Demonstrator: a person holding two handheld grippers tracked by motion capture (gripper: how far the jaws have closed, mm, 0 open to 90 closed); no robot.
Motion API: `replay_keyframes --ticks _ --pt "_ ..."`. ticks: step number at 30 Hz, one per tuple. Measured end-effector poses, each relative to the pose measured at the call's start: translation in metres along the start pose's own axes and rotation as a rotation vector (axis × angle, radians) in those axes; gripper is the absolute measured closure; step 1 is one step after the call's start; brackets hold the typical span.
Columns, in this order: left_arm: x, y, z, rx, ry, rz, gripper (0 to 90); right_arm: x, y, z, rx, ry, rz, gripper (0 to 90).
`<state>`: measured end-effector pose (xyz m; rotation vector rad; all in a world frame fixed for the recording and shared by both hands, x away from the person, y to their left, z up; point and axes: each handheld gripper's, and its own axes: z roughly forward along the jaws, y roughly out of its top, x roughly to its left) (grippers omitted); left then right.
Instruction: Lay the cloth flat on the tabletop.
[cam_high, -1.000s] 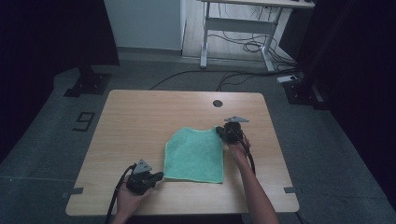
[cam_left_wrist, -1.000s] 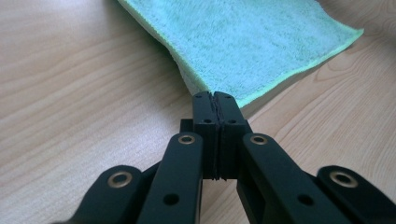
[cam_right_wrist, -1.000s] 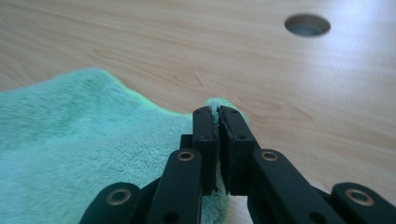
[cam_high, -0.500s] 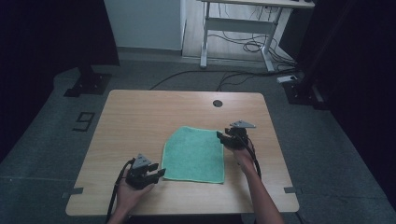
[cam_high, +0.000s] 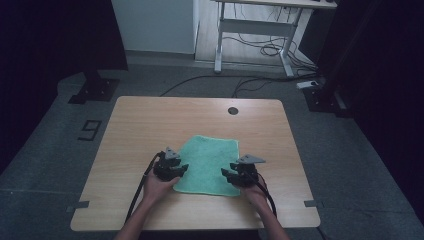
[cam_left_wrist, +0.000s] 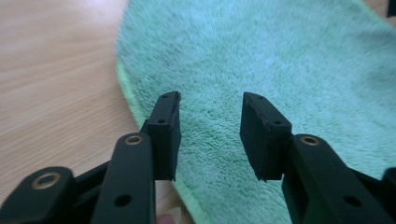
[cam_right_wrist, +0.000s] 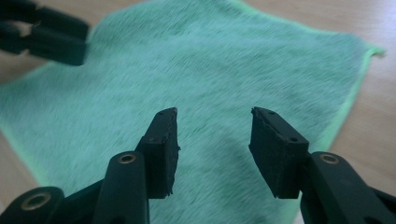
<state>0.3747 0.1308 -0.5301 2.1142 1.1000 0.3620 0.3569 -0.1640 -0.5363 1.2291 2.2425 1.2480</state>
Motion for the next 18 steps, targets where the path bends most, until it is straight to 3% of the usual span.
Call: replay_keyframes --ticks 3,9,11,15,18 --pt "-0.004 -0.005 0.007 0.028 -0.007 0.015 61.2 0.005 -0.004 0.002 0.024 0.013 -0.016 51.9" --pt "-0.015 -0.018 0.003 -0.006 0.007 0.027 61.1 0.014 -0.015 0.007 0.067 -0.003 -0.068 52.1" --pt "-0.018 -0.023 0.000 -0.018 0.010 0.018 61.1 0.015 -0.017 0.005 0.068 0.000 -0.068 52.7" --pt "-0.027 -0.030 -0.007 -0.010 0.000 0.038 60.0 0.010 -0.024 -0.002 0.050 0.016 -0.053 56.1" --pt "-0.026 -0.030 -0.010 -0.005 -0.013 0.024 56.5 0.006 -0.029 -0.011 0.045 0.011 -0.036 56.2"
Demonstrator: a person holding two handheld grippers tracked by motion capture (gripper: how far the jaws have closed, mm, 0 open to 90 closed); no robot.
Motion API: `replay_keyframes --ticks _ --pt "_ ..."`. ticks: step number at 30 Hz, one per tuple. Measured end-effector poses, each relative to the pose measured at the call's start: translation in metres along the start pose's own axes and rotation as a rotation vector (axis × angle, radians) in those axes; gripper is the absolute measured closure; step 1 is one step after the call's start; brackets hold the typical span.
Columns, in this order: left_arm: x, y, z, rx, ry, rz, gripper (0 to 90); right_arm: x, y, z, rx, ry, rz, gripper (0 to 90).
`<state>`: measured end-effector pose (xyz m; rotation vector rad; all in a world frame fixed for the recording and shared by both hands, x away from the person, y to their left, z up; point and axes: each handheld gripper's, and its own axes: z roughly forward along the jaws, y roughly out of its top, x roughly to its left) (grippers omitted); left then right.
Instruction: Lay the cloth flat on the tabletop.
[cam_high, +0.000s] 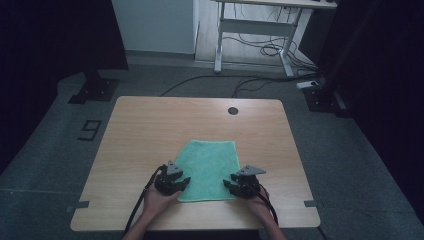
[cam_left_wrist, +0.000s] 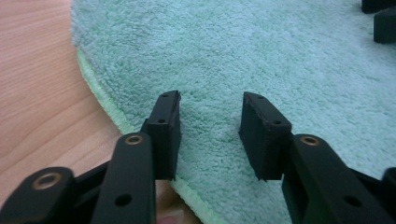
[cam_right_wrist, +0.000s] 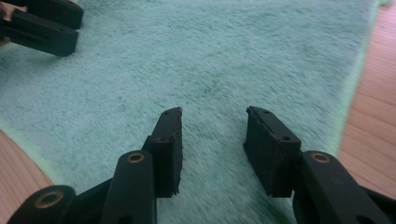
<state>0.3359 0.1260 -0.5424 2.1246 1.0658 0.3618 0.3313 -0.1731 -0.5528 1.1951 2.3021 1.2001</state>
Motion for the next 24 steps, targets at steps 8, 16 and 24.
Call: replay_keyframes --ticks 8,16,24 --pt "0.032 0.015 0.000 -0.071 0.062 -0.119 49.0 0.000 -0.003 -0.004 0.002 0.006 -0.018 54.7" --pt "0.063 0.042 0.029 -0.009 0.052 -0.167 49.4 0.002 -0.004 -0.005 0.003 0.013 -0.029 53.6" --pt "0.070 0.055 0.045 0.013 0.025 -0.155 55.8 0.000 -0.004 -0.005 0.003 0.024 -0.015 53.6"
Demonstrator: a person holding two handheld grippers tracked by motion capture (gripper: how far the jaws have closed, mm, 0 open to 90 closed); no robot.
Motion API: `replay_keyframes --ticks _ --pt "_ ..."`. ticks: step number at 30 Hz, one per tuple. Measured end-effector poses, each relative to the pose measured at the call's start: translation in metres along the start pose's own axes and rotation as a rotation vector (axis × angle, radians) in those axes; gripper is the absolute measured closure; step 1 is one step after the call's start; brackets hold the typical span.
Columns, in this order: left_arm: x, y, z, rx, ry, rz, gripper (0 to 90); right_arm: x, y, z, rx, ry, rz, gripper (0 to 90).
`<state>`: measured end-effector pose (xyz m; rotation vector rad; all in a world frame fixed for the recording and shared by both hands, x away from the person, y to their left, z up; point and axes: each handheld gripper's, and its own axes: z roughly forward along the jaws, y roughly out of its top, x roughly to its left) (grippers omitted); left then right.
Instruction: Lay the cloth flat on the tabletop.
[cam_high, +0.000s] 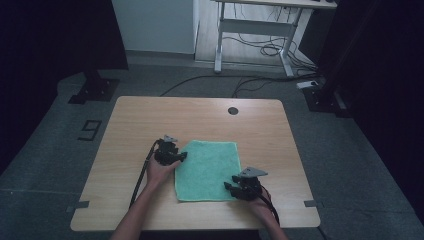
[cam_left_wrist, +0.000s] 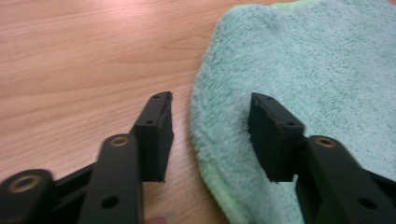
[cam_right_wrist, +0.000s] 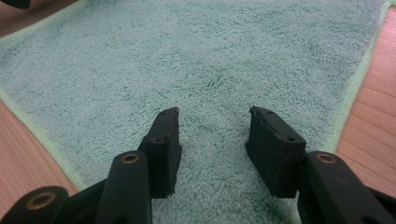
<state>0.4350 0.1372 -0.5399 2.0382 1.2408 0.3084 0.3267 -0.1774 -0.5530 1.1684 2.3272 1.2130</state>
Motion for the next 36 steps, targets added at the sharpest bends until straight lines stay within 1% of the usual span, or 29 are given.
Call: replay_keyframes --ticks 1,2,4,6,7,8,9,10,11,12,13,14,15,16,18,20,21,22,23,24,25,28,31,34,35,36 --pt "-0.001 0.000 0.001 0.001 -0.005 0.004 62.1 0.000 0.000 0.000 -0.001 0.000 0.001 53.9" --pt "-0.002 0.001 0.001 0.005 -0.008 0.010 66.3 0.000 0.000 0.000 -0.002 -0.001 0.001 54.0" --pt "-0.006 0.002 0.001 -0.002 -0.004 0.014 77.7 0.000 0.000 0.000 -0.001 -0.005 0.001 54.1" --pt "-0.016 0.004 -0.003 -0.032 0.021 0.043 78.9 0.000 0.000 0.001 0.000 -0.009 -0.003 54.1" --pt "-0.027 0.006 -0.006 -0.053 0.026 0.079 79.0 0.001 0.000 0.001 0.000 -0.009 -0.004 54.1" --pt "-0.036 0.007 -0.008 -0.061 0.022 0.117 79.0 0.000 0.000 0.001 0.000 -0.009 -0.004 54.1" --pt "-0.044 0.008 -0.009 -0.066 0.015 0.140 78.6 0.000 0.000 0.001 0.000 -0.007 -0.001 54.1" --pt "-0.054 0.008 -0.010 -0.071 0.001 0.172 77.8 0.000 0.000 0.001 0.000 -0.005 0.000 54.1" --pt "-0.066 0.009 -0.010 -0.062 -0.039 0.212 76.2 0.000 0.000 0.001 -0.002 -0.004 0.002 54.2" --pt "-0.074 0.009 -0.010 -0.040 -0.078 0.236 72.9 0.000 0.000 0.001 -0.002 -0.002 0.004 54.2" --pt "-0.080 0.009 -0.009 -0.021 -0.098 0.249 70.2 0.000 0.000 0.000 -0.001 -0.004 0.003 54.2" --pt "-0.085 0.008 -0.007 0.010 -0.131 0.258 67.2 0.000 0.000 0.001 -0.001 -0.005 0.002 54.2" --pt "-0.087 0.007 -0.006 0.025 -0.160 0.251 64.2 0.000 0.000 0.000 0.000 -0.006 0.001 54.2" --pt "-0.087 0.006 -0.007 0.020 -0.178 0.242 61.6 0.000 0.000 0.000 0.000 -0.005 0.001 54.2" --pt "-0.082 0.004 -0.011 -0.008 -0.191 0.222 59.3 0.000 0.000 0.000 -0.001 -0.003 0.002 54.1" --pt "-0.074 0.005 -0.017 -0.045 -0.169 0.186 58.2 -0.001 0.000 0.000 0.000 0.000 0.005 54.1" --pt "-0.068 0.006 -0.020 -0.055 -0.151 0.161 58.1 -0.001 0.000 0.000 -0.001 0.002 0.006 54.1" --pt "-0.064 0.007 -0.021 -0.058 -0.135 0.143 58.1 -0.001 0.000 0.000 -0.002 0.003 0.006 54.2" --pt "-0.061 0.008 -0.021 -0.060 -0.123 0.135 57.9 -0.002 0.000 0.000 -0.001 0.004 0.005 54.2" --pt "-0.058 0.009 -0.020 -0.059 -0.120 0.121 57.3 -0.002 0.000 0.000 -0.001 0.004 0.005 54.2" --pt "-0.057 0.010 -0.019 -0.056 -0.130 0.116 56.2 -0.001 0.000 0.000 0.000 0.003 0.004 54.2" --pt "-0.060 0.012 -0.013 -0.044 -0.136 0.114 54.1 -0.001 0.000 0.000 0.000 0.002 0.004 54.1" --pt "-0.066 0.014 -0.004 -0.029 -0.170 0.109 52.2 -0.002 0.000 0.000 0.000 0.004 0.005 54.1" --pt "-0.073 0.015 0.004 -0.015 -0.166 0.124 53.4 -0.002 0.000 0.000 0.000 0.005 0.005 53.9" --pt "-0.075 0.016 0.007 -0.008 -0.156 0.134 55.3 -0.002 0.000 0.000 0.000 0.006 0.005 53.8" --pt "-0.076 0.016 0.011 0.003 -0.152 0.144 59.0 -0.002 0.000 0.000 -0.001 0.006 0.005 53.7"
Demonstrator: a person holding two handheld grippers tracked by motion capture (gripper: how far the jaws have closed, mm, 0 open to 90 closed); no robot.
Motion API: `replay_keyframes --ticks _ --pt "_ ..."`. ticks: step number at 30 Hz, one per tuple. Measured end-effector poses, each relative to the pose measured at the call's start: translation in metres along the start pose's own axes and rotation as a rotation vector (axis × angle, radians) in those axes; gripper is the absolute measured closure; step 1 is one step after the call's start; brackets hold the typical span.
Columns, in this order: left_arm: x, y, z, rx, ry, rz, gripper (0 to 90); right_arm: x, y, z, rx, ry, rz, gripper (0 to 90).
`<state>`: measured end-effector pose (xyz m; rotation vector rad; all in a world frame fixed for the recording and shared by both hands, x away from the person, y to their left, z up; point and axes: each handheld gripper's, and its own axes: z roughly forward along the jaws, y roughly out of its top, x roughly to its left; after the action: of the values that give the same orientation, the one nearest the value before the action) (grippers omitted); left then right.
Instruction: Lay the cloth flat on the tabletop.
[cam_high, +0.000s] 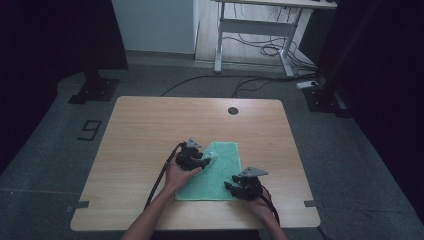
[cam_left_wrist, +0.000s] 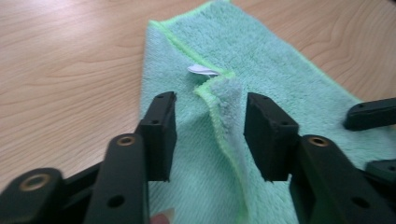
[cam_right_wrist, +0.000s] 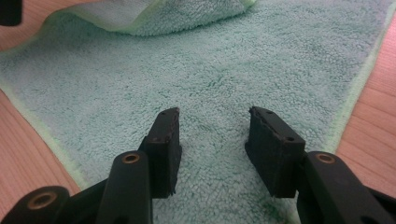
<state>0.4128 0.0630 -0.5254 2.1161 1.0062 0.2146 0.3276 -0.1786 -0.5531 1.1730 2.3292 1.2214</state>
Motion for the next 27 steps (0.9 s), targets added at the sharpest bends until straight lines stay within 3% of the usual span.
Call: replay_keyframes --ticks 4,10,14,21,27 --pt "0.000 0.000 0.003 0.005 0.011 0.019 79.0 0.001 0.000 0.000 0.003 -0.008 -0.007 53.6" --pt "0.016 0.008 -0.025 -0.102 0.102 0.004 85.9 0.001 0.000 0.000 0.002 -0.006 -0.006 53.6" --pt "0.037 0.015 -0.030 -0.086 0.153 -0.010 85.9 0.002 0.000 0.000 0.001 -0.013 -0.010 53.3" --pt "0.077 0.008 -0.031 -0.038 0.237 -0.092 84.0 0.001 0.000 0.000 0.001 -0.006 0.001 53.6" --pt "0.092 -0.001 -0.027 0.010 0.262 -0.135 65.2 0.002 0.000 0.000 0.002 -0.010 -0.009 53.0"
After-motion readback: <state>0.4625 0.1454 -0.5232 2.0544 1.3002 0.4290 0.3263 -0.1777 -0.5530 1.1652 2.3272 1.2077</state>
